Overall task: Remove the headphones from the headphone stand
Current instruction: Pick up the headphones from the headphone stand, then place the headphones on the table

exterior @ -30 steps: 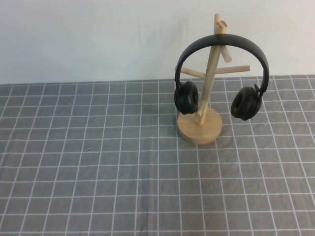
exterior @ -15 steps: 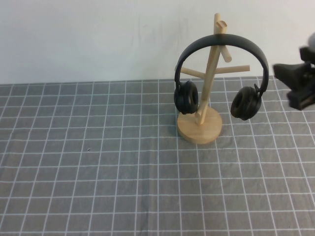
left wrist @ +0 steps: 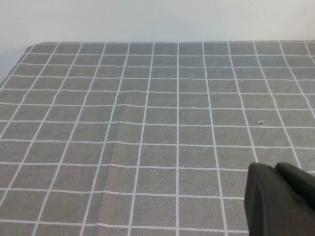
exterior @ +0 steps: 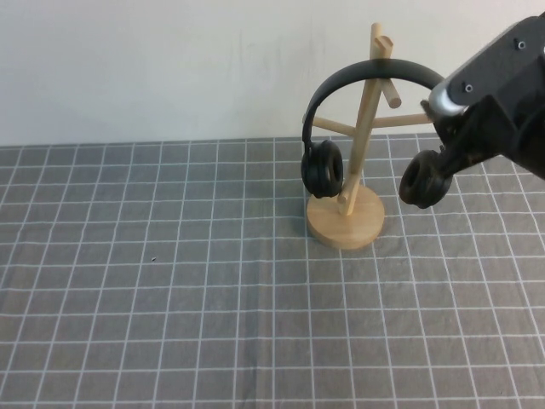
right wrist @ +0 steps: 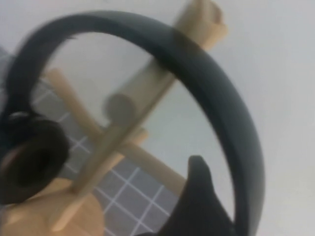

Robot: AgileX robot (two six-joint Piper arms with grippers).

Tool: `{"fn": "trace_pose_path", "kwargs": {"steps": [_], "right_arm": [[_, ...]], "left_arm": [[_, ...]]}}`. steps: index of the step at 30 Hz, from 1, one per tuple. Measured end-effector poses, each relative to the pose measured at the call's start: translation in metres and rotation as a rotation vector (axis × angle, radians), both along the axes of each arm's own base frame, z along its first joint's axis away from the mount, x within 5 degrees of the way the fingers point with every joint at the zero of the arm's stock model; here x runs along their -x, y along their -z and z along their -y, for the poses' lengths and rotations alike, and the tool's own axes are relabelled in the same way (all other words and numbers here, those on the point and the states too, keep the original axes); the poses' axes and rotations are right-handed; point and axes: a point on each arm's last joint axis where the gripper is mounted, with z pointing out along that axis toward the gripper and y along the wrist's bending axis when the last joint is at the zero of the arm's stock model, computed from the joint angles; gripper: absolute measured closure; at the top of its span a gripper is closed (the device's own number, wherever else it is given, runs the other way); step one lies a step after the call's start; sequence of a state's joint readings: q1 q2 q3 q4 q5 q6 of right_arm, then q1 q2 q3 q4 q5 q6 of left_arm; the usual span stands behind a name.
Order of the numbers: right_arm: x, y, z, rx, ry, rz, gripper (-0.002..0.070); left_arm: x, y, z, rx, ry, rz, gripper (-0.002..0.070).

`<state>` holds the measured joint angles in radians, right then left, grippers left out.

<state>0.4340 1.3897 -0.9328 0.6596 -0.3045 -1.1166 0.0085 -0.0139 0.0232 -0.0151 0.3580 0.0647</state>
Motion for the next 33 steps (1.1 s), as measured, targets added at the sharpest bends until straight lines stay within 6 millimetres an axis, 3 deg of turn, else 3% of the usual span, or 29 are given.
{"fn": "trace_pose_path", "kwargs": {"steps": [4, 6, 8, 11, 16, 22, 28, 30, 33], "right_arm": [[-0.008, 0.014, -0.003, 0.018, 0.005, -0.033, 0.0339], [-0.008, 0.015, -0.004, 0.016, 0.004, -0.041, 0.0479], [-0.004, 0.009, -0.005, 0.003, -0.006, -0.030, 0.0686], [0.010, -0.008, -0.009, -0.003, -0.038, 0.025, 0.0677], [0.051, -0.051, -0.011, -0.053, -0.097, 0.147, 0.0677], [0.091, -0.080, 0.012, -0.212, -0.029, 0.107, 0.0677], [0.094, -0.051, 0.052, -0.038, 0.419, -0.029, 0.0680], [0.095, -0.035, 0.056, 0.045, 0.449, -0.062, 0.0680], [0.096, -0.012, 0.044, 0.047, 0.300, -0.109, 0.0680]], "left_arm": [[0.000, 0.000, 0.000, 0.000, 0.000, 0.000, 0.0679], [0.000, 0.000, 0.000, 0.000, 0.000, 0.000, 0.0679], [0.000, 0.000, 0.000, 0.000, 0.000, 0.000, 0.0679], [0.000, 0.000, 0.000, 0.000, 0.000, 0.000, 0.0680], [0.000, 0.000, 0.000, 0.000, 0.000, 0.000, 0.0679], [0.000, 0.000, 0.000, 0.000, 0.000, 0.000, 0.0679], [0.000, 0.000, 0.000, 0.000, 0.000, 0.000, 0.0679], [0.000, 0.000, 0.000, 0.000, 0.000, 0.000, 0.0679], [0.000, 0.000, 0.000, 0.000, 0.000, 0.000, 0.0679]]}}
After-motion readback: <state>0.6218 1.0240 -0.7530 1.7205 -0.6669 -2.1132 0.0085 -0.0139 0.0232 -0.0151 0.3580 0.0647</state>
